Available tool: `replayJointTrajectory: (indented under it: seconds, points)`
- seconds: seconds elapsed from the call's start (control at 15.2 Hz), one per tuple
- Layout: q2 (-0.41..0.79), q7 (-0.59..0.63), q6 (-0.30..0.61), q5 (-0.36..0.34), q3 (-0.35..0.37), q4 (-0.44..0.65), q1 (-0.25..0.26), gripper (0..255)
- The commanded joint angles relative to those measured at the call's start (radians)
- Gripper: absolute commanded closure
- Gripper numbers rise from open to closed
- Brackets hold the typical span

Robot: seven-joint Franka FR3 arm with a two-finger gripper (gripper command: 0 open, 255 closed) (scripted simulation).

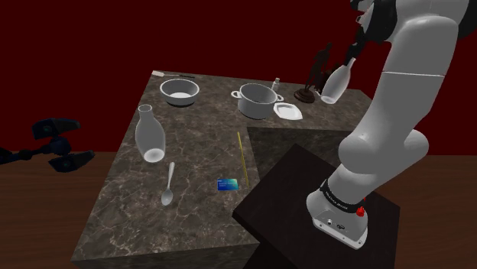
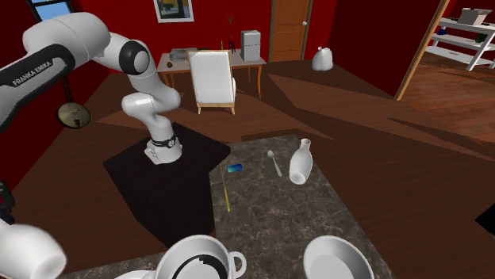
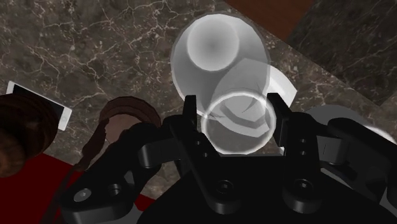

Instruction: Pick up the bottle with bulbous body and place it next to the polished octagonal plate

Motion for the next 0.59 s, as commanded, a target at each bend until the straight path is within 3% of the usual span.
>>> replayJointTrajectory:
  seconds: [0.0,0.53]
  points:
    - [0.003,-0.004,0.028,0.003,0.001,-0.025,0.002,255]
    - [0.015,-0.016,0.129,0.016,0.009,-0.119,0.010,255]
